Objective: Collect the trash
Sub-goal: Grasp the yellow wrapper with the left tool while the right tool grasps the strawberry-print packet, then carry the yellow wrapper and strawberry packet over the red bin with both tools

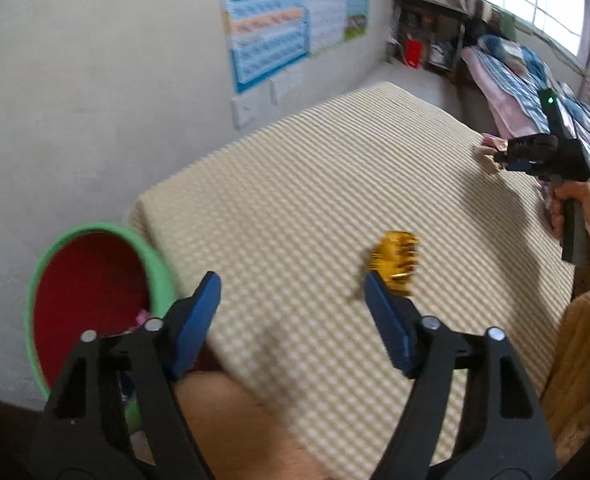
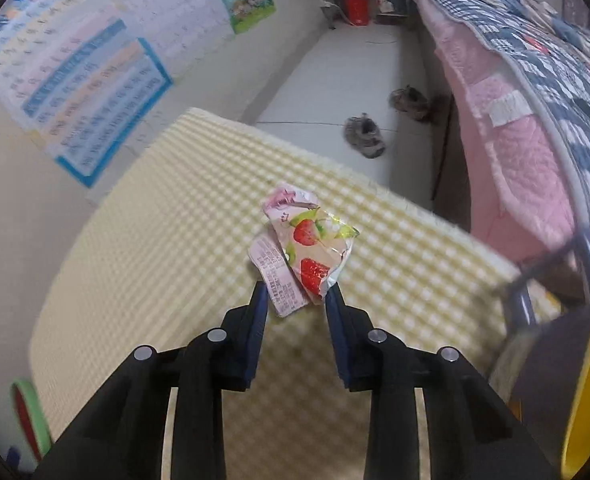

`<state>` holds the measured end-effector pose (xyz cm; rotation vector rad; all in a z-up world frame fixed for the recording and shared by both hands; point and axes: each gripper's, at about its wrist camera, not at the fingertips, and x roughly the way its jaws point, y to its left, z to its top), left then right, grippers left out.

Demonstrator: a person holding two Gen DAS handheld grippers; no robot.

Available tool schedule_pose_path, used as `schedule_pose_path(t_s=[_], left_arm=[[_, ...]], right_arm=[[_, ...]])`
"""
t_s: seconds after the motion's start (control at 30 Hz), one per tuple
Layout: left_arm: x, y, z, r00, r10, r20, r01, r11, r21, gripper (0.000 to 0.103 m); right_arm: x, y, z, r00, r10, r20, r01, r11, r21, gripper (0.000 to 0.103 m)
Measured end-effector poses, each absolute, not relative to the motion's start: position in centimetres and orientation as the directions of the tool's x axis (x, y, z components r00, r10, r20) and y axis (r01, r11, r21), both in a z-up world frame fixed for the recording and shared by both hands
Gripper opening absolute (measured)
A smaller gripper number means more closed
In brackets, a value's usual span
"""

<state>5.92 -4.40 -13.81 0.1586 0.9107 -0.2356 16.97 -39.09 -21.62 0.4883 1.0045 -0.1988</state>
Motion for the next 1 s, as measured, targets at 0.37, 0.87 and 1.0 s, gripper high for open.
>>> schedule_pose_path(t_s=[0.37, 0.87, 1.0], left_arm=[[9.1, -11.3, -18.6, 0.423, -0.234, -0.875, 0.374, 0.925, -0.067, 0.033], [7.0, -8.7, -15.7, 0.492, -0.178, -0.852, 0.307, 0.951, -0.021, 0.003], [6.2, -8.0, -14.1, 0.517, -0.179, -0.837, 0.284, 0.958, -0.029, 0.004]], right_arm=[[4.3, -31.2, -20.4, 0.516, 0.32, -0.795, 0.209, 0.853, 0.479, 0.03], [2.4, -28.9, -18.5, 0.55, 0.273, -0.789, 0.114, 0.912, 0.395, 0.03], [2.0, -28.1, -18.0, 0.565, 0.251, -0.786, 0.088, 0.929, 0.36, 0.03]])
